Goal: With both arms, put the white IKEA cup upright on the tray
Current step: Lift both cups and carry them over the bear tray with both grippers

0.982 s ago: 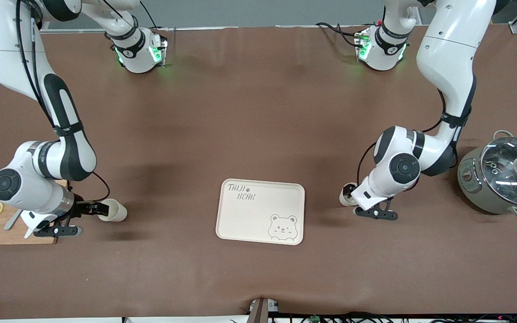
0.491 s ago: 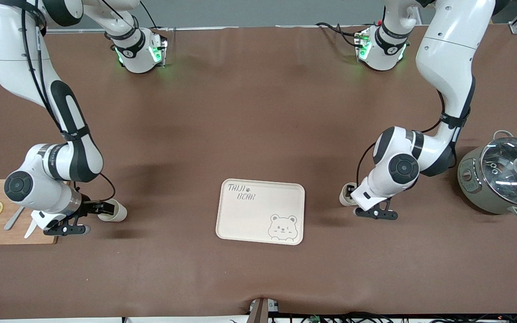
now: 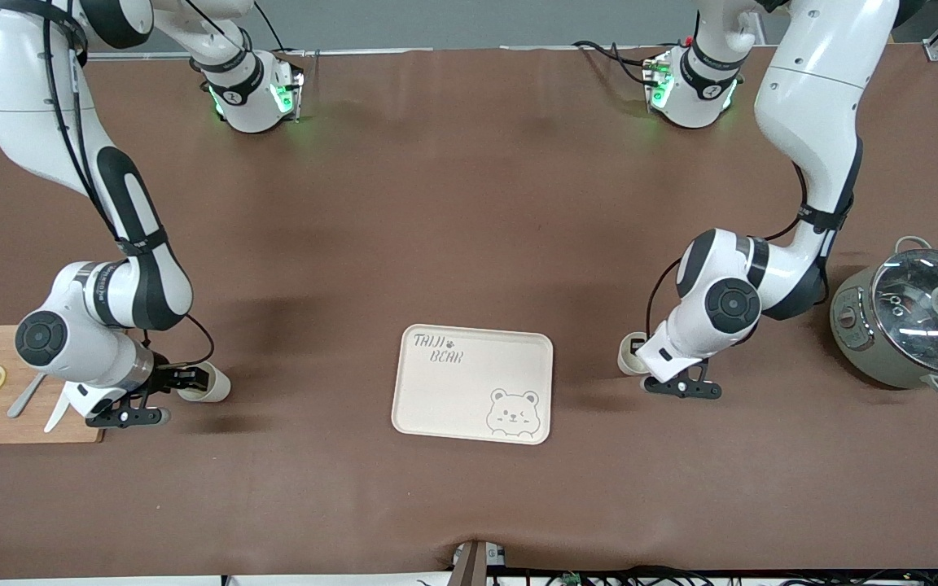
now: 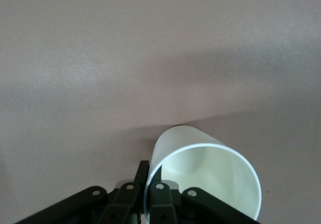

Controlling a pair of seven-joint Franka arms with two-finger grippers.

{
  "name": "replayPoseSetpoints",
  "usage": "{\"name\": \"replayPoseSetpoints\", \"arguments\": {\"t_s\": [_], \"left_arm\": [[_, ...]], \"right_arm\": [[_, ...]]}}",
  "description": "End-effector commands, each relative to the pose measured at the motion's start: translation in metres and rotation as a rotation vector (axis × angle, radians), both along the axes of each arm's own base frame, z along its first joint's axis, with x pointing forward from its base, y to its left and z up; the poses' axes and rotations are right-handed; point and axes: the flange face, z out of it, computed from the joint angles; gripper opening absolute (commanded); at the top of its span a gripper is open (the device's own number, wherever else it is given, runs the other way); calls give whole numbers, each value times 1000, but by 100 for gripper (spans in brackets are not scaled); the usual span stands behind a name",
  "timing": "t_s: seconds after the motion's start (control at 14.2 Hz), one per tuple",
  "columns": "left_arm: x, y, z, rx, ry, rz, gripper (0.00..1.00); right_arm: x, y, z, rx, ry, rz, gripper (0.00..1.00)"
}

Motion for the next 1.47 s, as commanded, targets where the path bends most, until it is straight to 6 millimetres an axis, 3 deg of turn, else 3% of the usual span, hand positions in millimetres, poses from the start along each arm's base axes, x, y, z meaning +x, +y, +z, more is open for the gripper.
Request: {"name": "replayPoseSetpoints", "arguments": {"t_s": [0.0, 0.07, 0.49, 0.63, 0.77, 0.98, 1.12, 1.26, 1.4], "left_arm": [[4, 2, 8, 5, -21, 12, 0], [7, 2, 14, 2, -31, 18, 0], [9, -17, 59, 13, -33, 51, 0], [4, -55, 79, 31, -7, 83, 0], [-4, -76, 85, 33, -8, 126, 0], [-27, -123, 104, -20, 5, 186, 0], [-44, -155, 110, -52, 20, 231, 0], [-61, -188, 113, -70, 30, 266, 0], [-76, -213, 108, -73, 35, 259, 0]], "right_arm": [[1, 7, 3, -5, -5, 8, 8], [1, 8, 4, -5, -5, 10, 1], [7, 9, 13, 5, -21, 3, 0], [14, 13, 27, 9, -17, 8, 0], [25, 23, 62, 37, 40, -15, 0], [36, 83, 129, 118, 114, -133, 0], [38, 139, 162, 126, 94, -208, 0], [30, 211, 176, 147, 74, -290, 0], [27, 266, 168, 169, 31, -347, 0]]}}
